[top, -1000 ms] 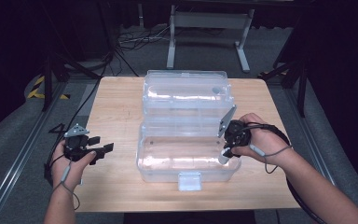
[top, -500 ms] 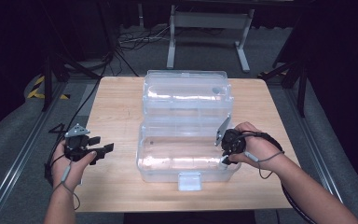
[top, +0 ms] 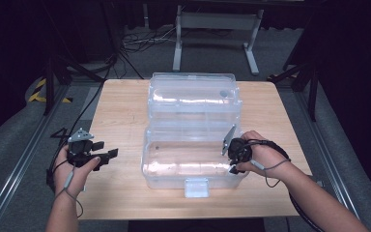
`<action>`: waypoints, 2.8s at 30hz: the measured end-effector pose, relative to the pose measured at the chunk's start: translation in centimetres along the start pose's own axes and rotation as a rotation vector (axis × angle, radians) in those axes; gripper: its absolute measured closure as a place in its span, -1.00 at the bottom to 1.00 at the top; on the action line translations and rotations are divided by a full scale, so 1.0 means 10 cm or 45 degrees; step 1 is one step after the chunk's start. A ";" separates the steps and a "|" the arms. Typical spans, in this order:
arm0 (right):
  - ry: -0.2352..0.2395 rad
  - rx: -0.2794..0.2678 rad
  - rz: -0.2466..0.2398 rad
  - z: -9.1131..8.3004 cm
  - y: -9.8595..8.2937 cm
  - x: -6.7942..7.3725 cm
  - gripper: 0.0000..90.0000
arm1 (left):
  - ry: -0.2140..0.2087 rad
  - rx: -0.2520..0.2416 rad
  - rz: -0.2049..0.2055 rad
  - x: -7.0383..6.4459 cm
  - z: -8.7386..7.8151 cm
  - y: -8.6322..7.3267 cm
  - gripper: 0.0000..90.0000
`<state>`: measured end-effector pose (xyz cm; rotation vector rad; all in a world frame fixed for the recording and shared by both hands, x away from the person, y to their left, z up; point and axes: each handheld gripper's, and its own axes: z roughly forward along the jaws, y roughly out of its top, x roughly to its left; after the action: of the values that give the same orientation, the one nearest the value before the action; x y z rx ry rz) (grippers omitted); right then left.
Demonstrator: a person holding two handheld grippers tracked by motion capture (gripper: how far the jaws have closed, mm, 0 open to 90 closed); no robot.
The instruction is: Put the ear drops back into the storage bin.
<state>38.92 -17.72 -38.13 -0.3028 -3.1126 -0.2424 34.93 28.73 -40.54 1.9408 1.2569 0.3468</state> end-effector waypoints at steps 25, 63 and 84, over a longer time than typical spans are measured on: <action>-0.006 0.007 -0.018 0.05 0.01 0.01 0.50 | -0.001 0.002 0.004 -0.01 0.00 0.00 -0.26; 0.031 -0.182 -0.049 -0.36 0.07 0.34 0.18 | -0.021 0.040 0.017 -0.08 0.01 0.05 -0.24; 0.058 -0.091 -0.093 0.13 0.21 0.40 0.52 | -0.022 0.009 0.058 -0.18 -0.02 0.16 -0.38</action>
<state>35.46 -14.76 -39.00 -0.1816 -3.0779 -0.3563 34.98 26.92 -38.89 1.9774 1.2055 0.3481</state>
